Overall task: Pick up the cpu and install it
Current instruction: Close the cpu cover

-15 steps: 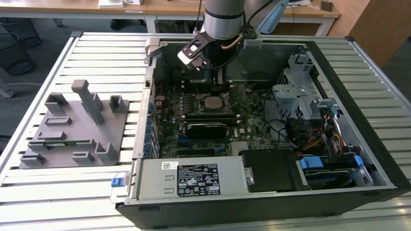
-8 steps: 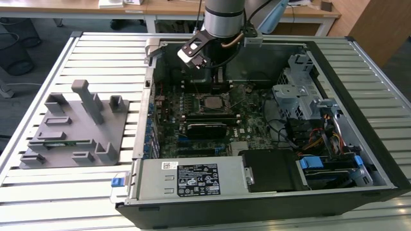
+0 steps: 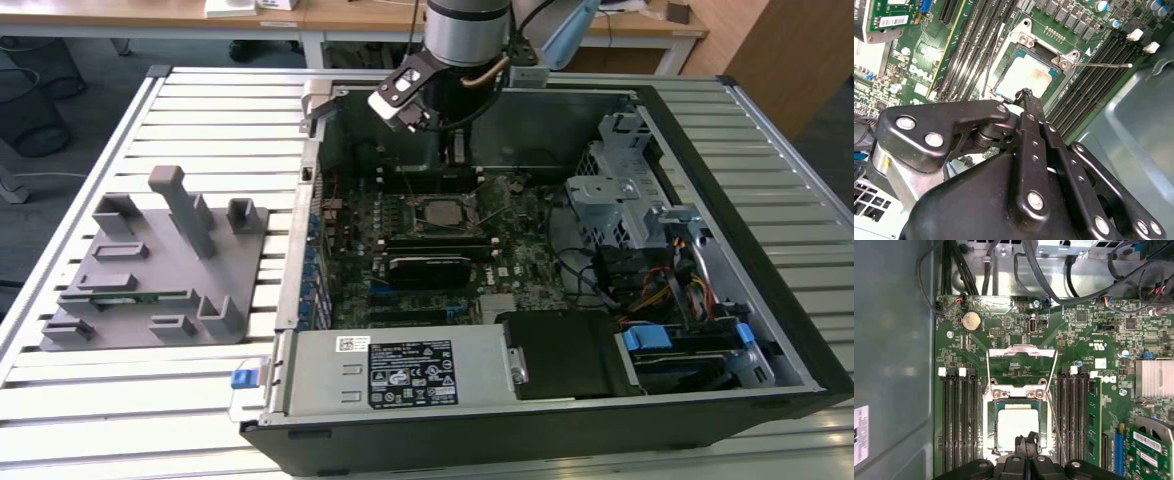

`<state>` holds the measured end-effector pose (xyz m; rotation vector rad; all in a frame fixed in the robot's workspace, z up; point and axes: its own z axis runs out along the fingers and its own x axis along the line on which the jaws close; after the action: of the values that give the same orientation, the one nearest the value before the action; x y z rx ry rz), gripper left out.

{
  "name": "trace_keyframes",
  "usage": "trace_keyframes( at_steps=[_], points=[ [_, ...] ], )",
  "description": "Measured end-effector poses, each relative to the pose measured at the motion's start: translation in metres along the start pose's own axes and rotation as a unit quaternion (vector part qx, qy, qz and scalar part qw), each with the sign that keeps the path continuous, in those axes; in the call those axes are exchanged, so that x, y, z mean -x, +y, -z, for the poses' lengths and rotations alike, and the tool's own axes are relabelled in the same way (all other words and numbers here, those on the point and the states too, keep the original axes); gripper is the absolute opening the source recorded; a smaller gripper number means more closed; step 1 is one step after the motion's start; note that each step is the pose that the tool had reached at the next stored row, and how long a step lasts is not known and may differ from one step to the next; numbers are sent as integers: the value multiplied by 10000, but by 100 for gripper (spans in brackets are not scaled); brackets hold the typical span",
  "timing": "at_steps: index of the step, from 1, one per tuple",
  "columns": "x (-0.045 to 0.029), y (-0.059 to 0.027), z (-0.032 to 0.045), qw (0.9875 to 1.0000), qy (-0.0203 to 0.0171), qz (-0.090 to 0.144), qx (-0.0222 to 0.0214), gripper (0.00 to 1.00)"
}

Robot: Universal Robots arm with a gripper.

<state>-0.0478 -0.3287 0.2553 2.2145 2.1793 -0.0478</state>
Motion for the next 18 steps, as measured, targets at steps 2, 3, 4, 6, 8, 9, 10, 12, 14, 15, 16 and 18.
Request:
trace_keyframes(
  at_steps=[2,3,4,6,8,9,10,12,14,15,16,18],
  points=[
    [1,0,33,10000,0,0,0,11],
    [2,0,48,10000,0,0,0,11],
    [3,0,63,10000,0,1,2,11],
    [4,1,89,10000,0,1,5,11],
    [5,0,103,10000,1,0,6,11],
    [8,0,105,10000,1,0,7,11],
    [16,0,106,10000,1,0,7,11],
    [55,2,104,10000,0,0,7,11],
    [94,3,102,10000,0,0,6,11],
    [100,3,102,10000,1,0,7,11],
    [100,3,101,10000,1,0,7,11],
    [101,2,109,10000,-1,0,5,11]
  ],
)
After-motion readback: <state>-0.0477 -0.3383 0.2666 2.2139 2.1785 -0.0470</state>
